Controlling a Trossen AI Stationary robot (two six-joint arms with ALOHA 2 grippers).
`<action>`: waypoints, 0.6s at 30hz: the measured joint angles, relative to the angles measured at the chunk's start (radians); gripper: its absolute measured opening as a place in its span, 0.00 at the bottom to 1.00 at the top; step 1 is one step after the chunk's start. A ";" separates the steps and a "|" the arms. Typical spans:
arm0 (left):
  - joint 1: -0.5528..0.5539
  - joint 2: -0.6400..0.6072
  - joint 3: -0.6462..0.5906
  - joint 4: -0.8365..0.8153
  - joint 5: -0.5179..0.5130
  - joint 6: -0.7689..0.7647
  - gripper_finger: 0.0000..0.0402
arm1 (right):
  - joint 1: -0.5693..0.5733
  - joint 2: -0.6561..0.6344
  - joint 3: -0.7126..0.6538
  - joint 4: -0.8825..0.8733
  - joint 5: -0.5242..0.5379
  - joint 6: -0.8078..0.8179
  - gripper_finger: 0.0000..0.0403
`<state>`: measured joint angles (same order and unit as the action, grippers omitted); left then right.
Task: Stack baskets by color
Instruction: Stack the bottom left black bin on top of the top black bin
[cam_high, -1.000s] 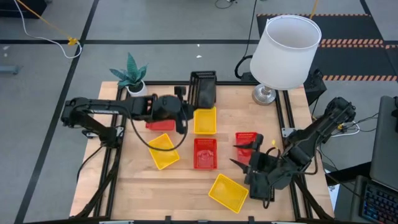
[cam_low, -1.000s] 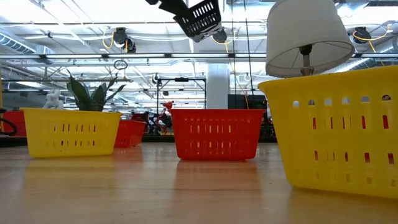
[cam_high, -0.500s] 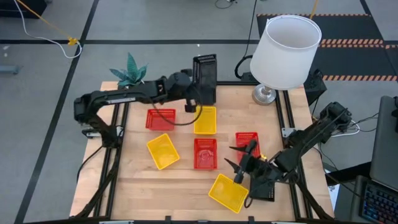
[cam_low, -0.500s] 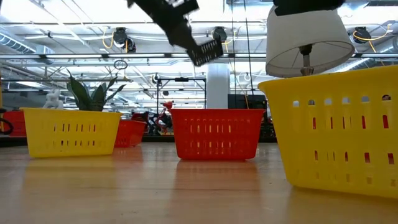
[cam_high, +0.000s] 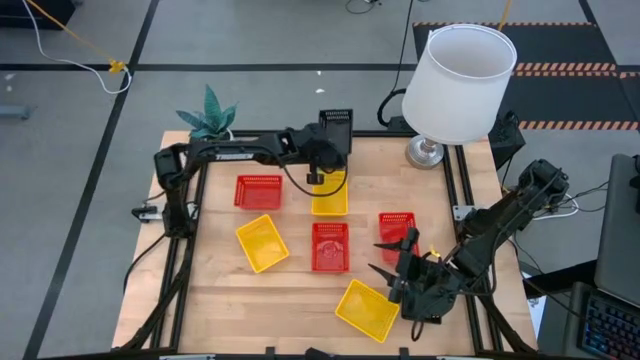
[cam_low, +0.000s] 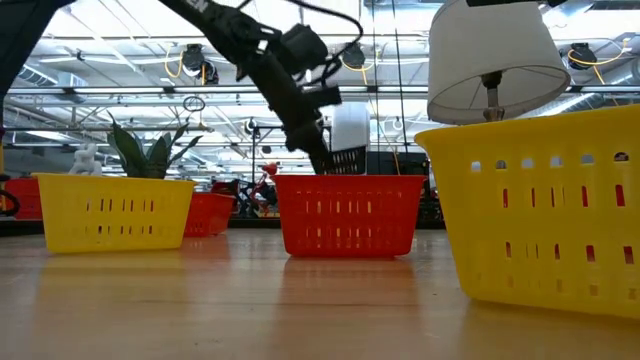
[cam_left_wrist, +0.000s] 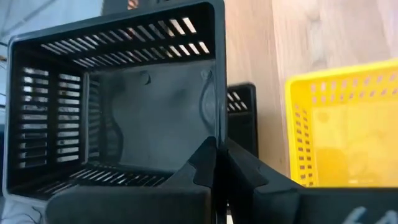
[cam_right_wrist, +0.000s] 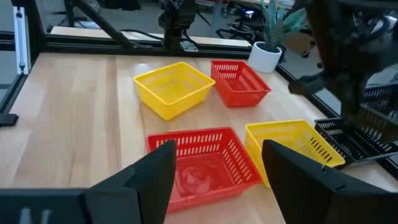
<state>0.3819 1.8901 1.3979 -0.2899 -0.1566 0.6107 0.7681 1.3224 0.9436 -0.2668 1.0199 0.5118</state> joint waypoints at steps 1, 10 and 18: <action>0.002 0.011 0.000 -0.006 0.000 -0.004 0.04 | 0.000 0.000 0.000 0.000 0.000 0.000 0.57; 0.007 0.066 0.000 0.001 0.000 -0.033 0.06 | 0.000 0.000 0.000 -0.001 0.000 -0.002 0.57; 0.022 0.069 0.000 -0.003 0.000 -0.033 0.04 | 0.000 0.000 0.000 -0.001 0.000 -0.002 0.57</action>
<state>0.4042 1.9587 1.3983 -0.2928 -0.1562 0.5774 0.7677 1.3220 0.9436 -0.2680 1.0195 0.5095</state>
